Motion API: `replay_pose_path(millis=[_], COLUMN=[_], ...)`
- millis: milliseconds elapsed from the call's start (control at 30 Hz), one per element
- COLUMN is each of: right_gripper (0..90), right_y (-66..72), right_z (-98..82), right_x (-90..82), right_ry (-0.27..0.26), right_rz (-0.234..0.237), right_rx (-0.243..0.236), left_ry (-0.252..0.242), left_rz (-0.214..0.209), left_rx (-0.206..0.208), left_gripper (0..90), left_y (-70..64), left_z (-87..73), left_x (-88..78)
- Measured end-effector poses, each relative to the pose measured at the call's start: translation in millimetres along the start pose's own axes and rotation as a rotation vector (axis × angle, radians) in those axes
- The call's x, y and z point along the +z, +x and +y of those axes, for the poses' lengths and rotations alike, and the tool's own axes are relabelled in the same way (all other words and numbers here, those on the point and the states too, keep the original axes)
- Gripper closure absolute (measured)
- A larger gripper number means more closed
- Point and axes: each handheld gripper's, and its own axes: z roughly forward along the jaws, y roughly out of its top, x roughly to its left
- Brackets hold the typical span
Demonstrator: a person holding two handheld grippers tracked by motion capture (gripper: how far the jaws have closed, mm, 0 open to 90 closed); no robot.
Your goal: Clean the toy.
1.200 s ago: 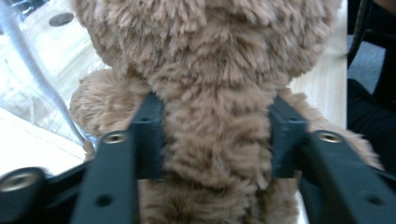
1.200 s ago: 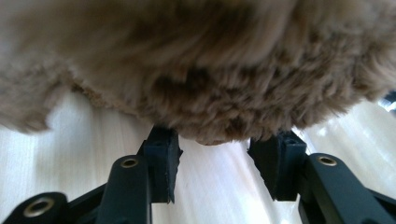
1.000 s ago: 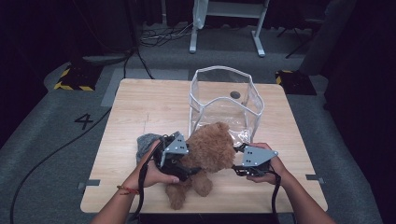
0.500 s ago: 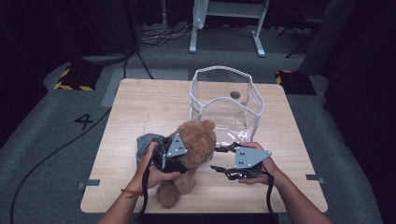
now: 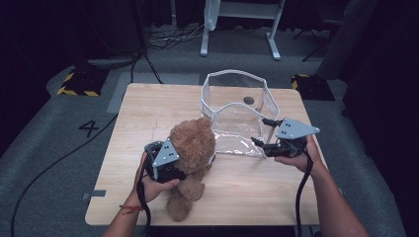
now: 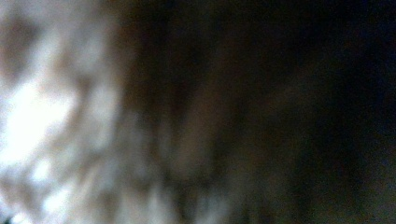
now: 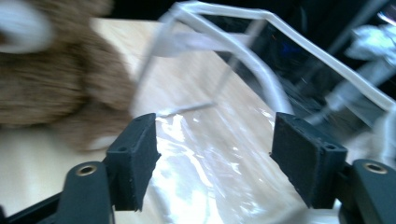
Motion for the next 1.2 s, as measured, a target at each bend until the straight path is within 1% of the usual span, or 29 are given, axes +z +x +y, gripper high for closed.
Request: replay_pose_path(millis=[67,133,167,200,233,267,300,333,367,400,433,467,500,533,633,733,767,833,933,967,1033,1067,1100,1133,1167,1200], right_gripper=[32.8,36.9,35.8,36.4,39.2,40.9,46.7,53.2,55.7,59.8,67.5,70.7,77.4,81.2,86.7,87.5,87.5,87.6,87.7,87.8,87.6,86.8,83.7,81.1,75.7,65.1], right_y=[-13.0,-22.4,-26.4,-29.7,-32.9,-36.1,-39.4,-40.7,-42.7,-44.2,-44.4,-45.1,-45.9,-46.2,-47.8,-46.5,-44.9,-40.5,-33.2,-31.0,-27.3,-26.5,-25.9,-26.1,-27.1,-28.4], right_z=[3.5,5.6,6.6,7.3,7.6,7.6,7.2,6.7,5.8,4.9,3.9,2.6,1.4,1.1,-0.3,-2.3,-2.9,-4.2,-7.6,-9.1,-11.8,-13.0,-14.1,-14.5,-14.1,-12.8], right_x=[5.3,11.5,15.2,19.2,22.9,26.8,31.9,34.6,38.3,42.1,45.1,47.6,48.8,48.2,41.7,32.8,29.6,22.5,10.4,6.2,-1.6,-4.7,-7.6,-11.1,-15.0,-19.3], right_ry=[0.046,0.068,0.094,0.125,0.142,0.161,0.185,0.194,0.215,0.247,0.272,0.293,0.305,0.305,0.291,0.281,0.281,0.28,0.265,0.259,0.248,0.242,0.231,0.212,0.198,0.173], right_rz=[-0.015,-0.054,-0.045,-0.047,-0.06,-0.057,-0.046,-0.047,-0.039,-0.028,-0.022,-0.017,-0.004,0.003,0.033,0.05,0.053,0.061,0.094,0.103,0.114,0.114,0.108,0.105,0.106,0.089], right_rx=[0.024,0.038,0.036,0.031,0.03,0.042,0.049,0.054,0.06,0.056,0.047,0.046,0.04,0.041,0.039,0.027,0.013,-0.01,-0.034,-0.049,-0.054,-0.058,-0.054,-0.039,-0.037,-0.033], left_ry=[-0.008,-0.021,-0.027,-0.034,-0.042,-0.051,-0.058,-0.063,-0.064,-0.062,-0.061,-0.054,-0.05,-0.05,-0.061,-0.063,-0.067,-0.07,-0.069,-0.07,-0.071,-0.072,-0.073,-0.072,-0.072,-0.073], left_rz=[0.007,0.005,0.0,-0.004,-0.01,-0.012,-0.017,-0.019,-0.021,-0.015,-0.008,-0.001,0.002,0.005,0.008,0.014,0.015,0.014,0.015,0.017,0.017,0.017,0.017,0.016,0.015,0.016], left_rx=[-0.015,-0.034,-0.042,-0.047,-0.047,-0.046,-0.044,-0.04,-0.035,-0.029,-0.028,-0.026,-0.027,-0.033,-0.054,-0.061,-0.063,-0.064,-0.063,-0.065,-0.068,-0.071,-0.073,-0.072,-0.07,-0.067], left_gripper=[43.4,43.4,43.3,43.3,43.3,43.2,43.1,43.1,43.1,43.1,43.1,43.1,43.1,43.1,43.1,43.2,43.1,43.1,43.0,43.0,42.9,42.9,42.9,42.8,42.8,42.8], left_y=[1.5,4.2,5.2,5.7,5.7,4.5,3.8,2.6,1.4,0.3,-0.7,-0.9,-0.6,0.6,4.6,5.8,5.9,5.8,6.5,6.9,7.6,7.8,7.8,7.7,7.4,7.3], left_z=[-0.9,-2.1,-2.4,-2.2,-1.5,-0.2,0.6,2.1,3.3,4.0,4.3,4.3,4.1,3.7,1.9,1.4,1.3,1.3,1.5,1.3,1.2,1.3,1.3,1.5,1.8,2.1], left_x=[-2.0,-4.5,-5.9,-7.8,-9.7,-12.2,-13.4,-15.2,-16.1,-16.2,-15.5,-14.4,-14.0,-14.0,-15.8,-18.3,-18.9,-20.0,-21.7,-22.3,-23.0,-23.4,-23.8,-24.2,-24.6,-25.1])
